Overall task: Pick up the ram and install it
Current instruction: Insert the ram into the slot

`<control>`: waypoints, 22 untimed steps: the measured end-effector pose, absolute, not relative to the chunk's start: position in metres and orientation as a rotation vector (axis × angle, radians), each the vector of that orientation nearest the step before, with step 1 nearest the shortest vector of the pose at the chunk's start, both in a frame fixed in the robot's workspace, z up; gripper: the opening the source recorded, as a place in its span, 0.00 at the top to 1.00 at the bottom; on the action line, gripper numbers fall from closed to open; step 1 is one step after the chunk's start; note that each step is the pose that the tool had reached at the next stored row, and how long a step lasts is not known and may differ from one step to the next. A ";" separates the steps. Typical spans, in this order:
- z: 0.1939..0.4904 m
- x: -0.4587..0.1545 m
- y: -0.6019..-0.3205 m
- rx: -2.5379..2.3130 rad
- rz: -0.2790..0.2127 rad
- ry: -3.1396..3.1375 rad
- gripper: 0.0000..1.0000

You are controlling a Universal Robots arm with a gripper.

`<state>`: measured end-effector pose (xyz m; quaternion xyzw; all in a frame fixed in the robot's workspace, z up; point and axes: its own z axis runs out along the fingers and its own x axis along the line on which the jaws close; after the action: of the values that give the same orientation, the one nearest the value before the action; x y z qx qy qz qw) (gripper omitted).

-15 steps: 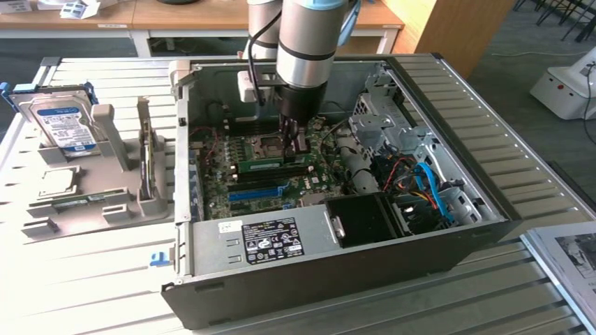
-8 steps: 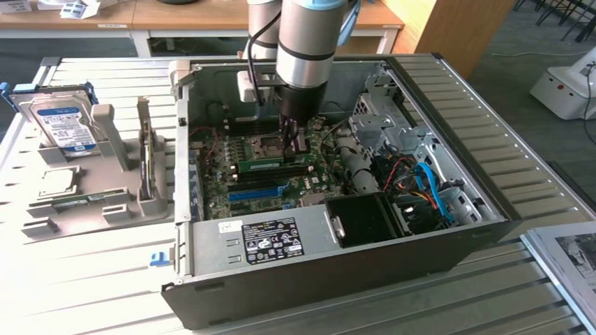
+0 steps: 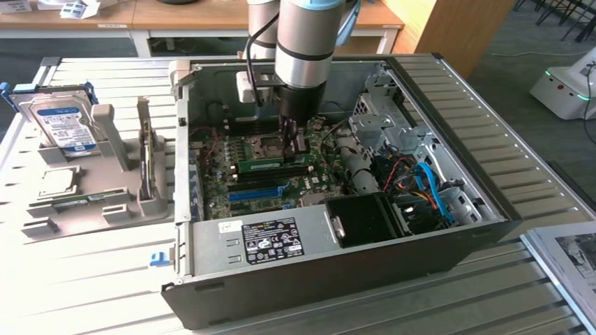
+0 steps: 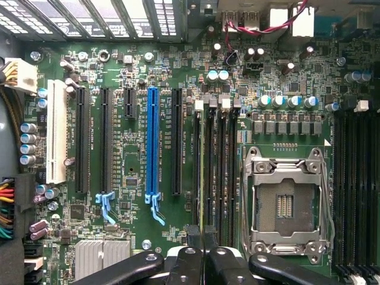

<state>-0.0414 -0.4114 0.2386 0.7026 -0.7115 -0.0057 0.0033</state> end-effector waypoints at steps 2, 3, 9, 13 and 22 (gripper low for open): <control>0.239 -0.042 -0.411 2.203 -0.017 -2.231 0.89; 0.239 -0.042 -0.411 2.203 -0.016 -2.232 0.89; 0.239 -0.043 -0.411 2.204 -0.015 -2.232 0.89; 0.238 -0.043 -0.411 2.206 -0.011 -2.234 0.89; 0.237 -0.043 -0.411 2.207 -0.009 -2.235 0.89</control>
<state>-0.0434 -0.4114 0.2366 0.7026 -0.7115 -0.0030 0.0005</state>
